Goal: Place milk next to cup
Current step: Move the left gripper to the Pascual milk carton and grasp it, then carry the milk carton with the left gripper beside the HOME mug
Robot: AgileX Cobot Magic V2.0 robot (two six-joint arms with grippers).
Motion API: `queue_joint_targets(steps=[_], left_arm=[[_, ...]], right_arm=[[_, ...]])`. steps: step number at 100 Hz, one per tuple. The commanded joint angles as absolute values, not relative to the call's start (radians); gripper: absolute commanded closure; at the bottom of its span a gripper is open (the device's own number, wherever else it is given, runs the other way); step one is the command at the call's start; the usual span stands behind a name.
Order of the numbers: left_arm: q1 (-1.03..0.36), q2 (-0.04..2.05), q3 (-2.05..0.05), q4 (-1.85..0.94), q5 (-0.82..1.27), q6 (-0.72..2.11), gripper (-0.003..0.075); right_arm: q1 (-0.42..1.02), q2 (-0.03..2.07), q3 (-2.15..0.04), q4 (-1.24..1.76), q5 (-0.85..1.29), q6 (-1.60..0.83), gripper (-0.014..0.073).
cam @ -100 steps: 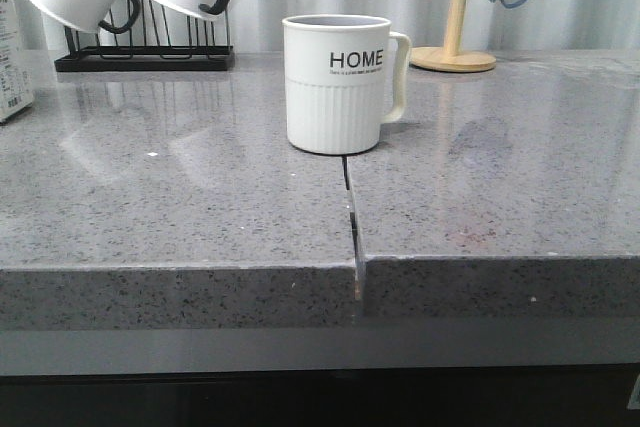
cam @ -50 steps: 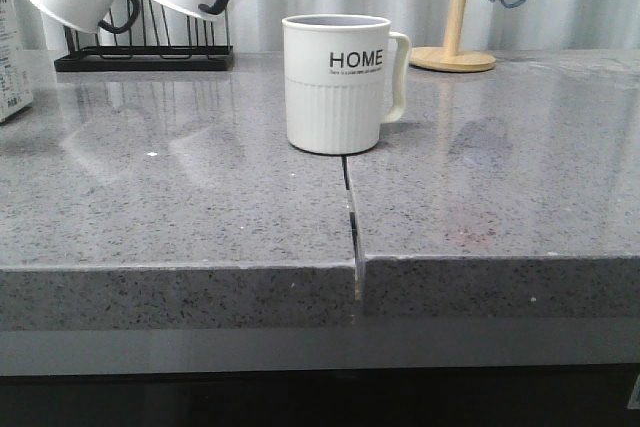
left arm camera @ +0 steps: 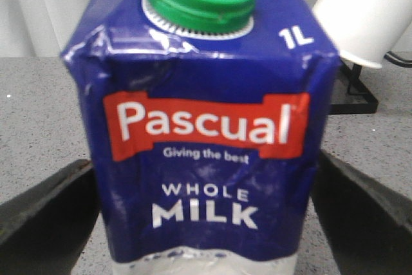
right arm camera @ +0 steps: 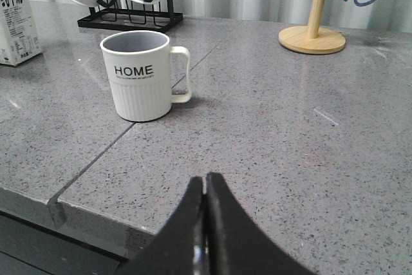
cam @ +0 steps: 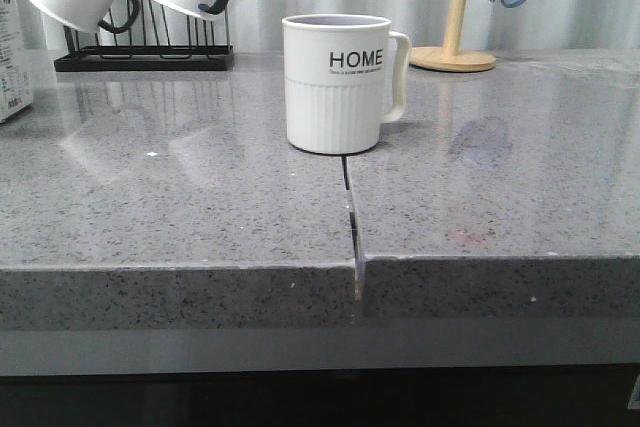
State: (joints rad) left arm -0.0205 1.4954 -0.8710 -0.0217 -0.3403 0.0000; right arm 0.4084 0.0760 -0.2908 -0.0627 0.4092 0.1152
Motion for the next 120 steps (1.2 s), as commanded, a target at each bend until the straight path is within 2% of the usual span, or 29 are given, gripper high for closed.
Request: queue_joint_targets(steps=[1, 22, 34, 41, 58, 63, 90, 120], left_arm=[[-0.012, 1.482, -0.923, -0.029, -0.431, -0.014, 0.0095], [0.003, 1.54, -0.962, -0.029, -0.448, -0.014, 0.0095], [0.003, 1.559, -0.967, -0.029, -0.482, -0.014, 0.0129], [0.003, 1.558, -0.967, -0.029, -0.49, -0.014, 0.0199], [0.003, 1.558, -0.967, -0.029, -0.505, -0.014, 0.0478], [0.003, 1.558, -0.967, -0.029, -0.507, -0.014, 0.0521], [-0.063, 1.481, -0.947, -0.027, -0.471, -0.014, 0.0519], [-0.238, 1.411, -0.914, -0.035, -0.466, -0.014, 0.052]], right_arm=[[0.406, 0.087, -0.316, -0.063, 0.333, 0.115, 0.0661], [0.406, 0.087, -0.316, -0.063, 0.333, 0.115, 0.0661], [0.406, 0.087, -0.316, -0.063, 0.333, 0.115, 0.0661], [0.406, 0.087, -0.316, -0.063, 0.333, 0.115, 0.0661], [0.406, 0.087, -0.316, -0.063, 0.333, 0.115, 0.0661], [0.406, 0.087, -0.316, -0.063, 0.333, 0.115, 0.0661], [0.406, 0.087, -0.316, -0.063, 0.333, 0.115, 0.0661], [0.406, 0.087, -0.316, -0.063, 0.333, 0.115, 0.0661]])
